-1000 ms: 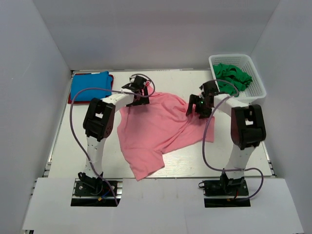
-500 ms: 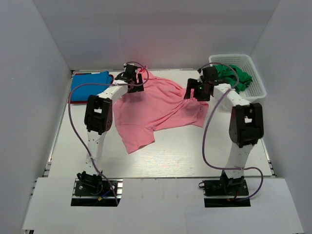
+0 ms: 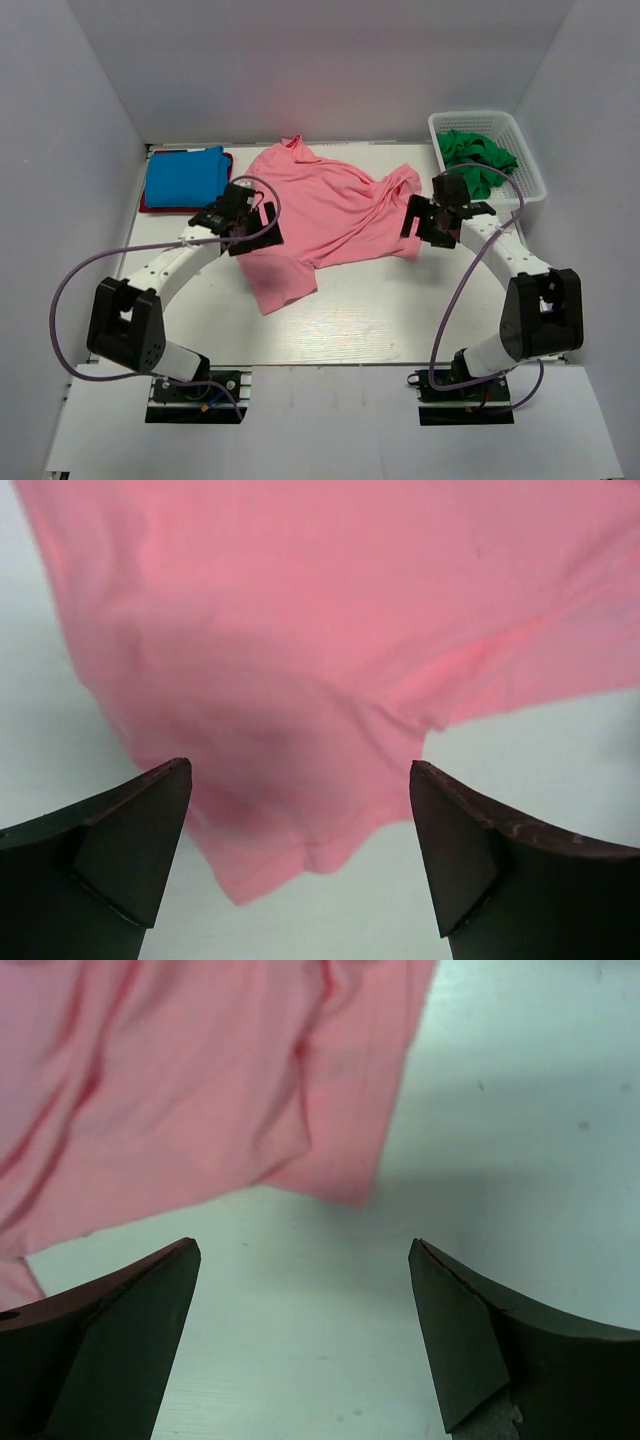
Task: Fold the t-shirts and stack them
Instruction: Flatten out the tshirt
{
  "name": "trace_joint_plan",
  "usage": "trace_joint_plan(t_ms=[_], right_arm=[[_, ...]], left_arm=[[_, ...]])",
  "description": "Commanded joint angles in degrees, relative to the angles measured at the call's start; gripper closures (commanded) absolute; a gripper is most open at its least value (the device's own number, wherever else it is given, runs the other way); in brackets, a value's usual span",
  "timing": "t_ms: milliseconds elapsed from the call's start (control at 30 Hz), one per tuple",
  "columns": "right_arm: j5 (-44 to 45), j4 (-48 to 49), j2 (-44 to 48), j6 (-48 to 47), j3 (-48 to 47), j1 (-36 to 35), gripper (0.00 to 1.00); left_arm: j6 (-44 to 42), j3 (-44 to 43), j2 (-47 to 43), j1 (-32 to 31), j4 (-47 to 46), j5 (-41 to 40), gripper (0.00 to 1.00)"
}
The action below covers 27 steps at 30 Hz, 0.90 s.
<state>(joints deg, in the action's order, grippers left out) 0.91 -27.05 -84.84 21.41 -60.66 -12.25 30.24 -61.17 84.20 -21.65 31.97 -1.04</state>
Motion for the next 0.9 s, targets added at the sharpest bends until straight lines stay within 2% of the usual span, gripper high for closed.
trace_joint_plan(t_ms=[0,100,400,700,867], right_arm=[[6.2,-4.5,0.1,4.1,0.8,0.2,0.09],[7.1,-4.8,0.4,5.7,3.4,0.2,0.09],[6.3,-4.4,0.2,6.9,5.5,0.2,0.09],[5.7,-3.9,0.3,7.0,6.8,0.3,0.09],[6.0,-3.8,0.2,6.8,6.9,0.2,0.09]], left_arm=[[4.9,6.9,-3.4,-1.9,-0.3,8.8,0.01],[6.0,12.5,-4.7,-3.5,-0.3,9.6,0.01],[7.9,19.3,-6.6,-6.5,4.6,5.9,0.01],[12.3,24.7,-7.5,-6.5,3.3,1.9,0.15],[13.4,24.6,-8.9,-6.5,4.8,-5.1,0.31]])
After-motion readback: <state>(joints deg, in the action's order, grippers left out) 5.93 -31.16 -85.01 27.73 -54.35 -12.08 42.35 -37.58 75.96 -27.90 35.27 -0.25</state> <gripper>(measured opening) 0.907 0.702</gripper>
